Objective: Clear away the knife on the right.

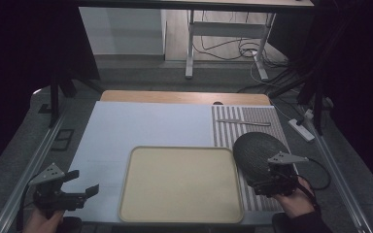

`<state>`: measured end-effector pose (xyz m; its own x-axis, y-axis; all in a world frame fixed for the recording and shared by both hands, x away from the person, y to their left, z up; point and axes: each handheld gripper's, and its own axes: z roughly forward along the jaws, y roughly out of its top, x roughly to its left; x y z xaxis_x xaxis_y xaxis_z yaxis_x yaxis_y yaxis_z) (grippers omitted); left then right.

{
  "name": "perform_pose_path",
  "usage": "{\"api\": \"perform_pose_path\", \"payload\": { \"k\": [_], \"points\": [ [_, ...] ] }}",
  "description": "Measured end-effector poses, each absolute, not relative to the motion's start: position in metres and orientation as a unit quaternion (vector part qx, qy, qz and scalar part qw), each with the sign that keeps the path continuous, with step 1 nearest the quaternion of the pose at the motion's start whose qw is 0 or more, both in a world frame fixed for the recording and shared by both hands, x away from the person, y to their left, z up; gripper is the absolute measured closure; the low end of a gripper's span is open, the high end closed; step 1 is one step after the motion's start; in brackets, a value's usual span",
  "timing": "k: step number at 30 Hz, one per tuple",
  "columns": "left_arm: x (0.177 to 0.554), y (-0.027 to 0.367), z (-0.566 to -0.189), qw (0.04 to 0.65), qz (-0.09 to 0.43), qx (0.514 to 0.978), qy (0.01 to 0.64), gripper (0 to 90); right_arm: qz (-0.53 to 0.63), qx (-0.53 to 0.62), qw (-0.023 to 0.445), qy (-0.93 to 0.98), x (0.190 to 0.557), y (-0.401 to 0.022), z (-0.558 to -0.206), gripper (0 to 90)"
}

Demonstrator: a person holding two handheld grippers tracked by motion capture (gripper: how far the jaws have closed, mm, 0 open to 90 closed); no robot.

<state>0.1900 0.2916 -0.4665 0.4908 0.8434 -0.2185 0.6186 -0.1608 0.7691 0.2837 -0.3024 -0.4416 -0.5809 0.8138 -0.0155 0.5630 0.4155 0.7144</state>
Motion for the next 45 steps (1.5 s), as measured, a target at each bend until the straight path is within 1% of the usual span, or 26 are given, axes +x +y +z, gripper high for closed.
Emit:
{"api": "perform_pose_path", "payload": {
  "k": [11,25,36,45],
  "points": [
    [0.190,0.292,-0.467,0.427,0.131,0.750,0.488,3.8,0.342,0.427,0.162,0.821,0.301,-0.304,-0.445,0.1],
    [0.190,0.292,-0.467,0.427,0.131,0.749,0.489,3.8,0.332,0.430,0.175,0.821,0.325,-0.301,-0.448,0.1],
    [0.190,0.292,-0.467,0.427,0.131,0.749,0.490,3.8,0.303,0.452,0.155,0.825,0.349,-0.299,-0.458,0.0],
    [0.190,0.291,-0.467,0.426,0.131,0.749,0.490,3.8,0.294,0.463,0.160,0.821,0.371,-0.299,-0.461,0.0]
  ]
}}
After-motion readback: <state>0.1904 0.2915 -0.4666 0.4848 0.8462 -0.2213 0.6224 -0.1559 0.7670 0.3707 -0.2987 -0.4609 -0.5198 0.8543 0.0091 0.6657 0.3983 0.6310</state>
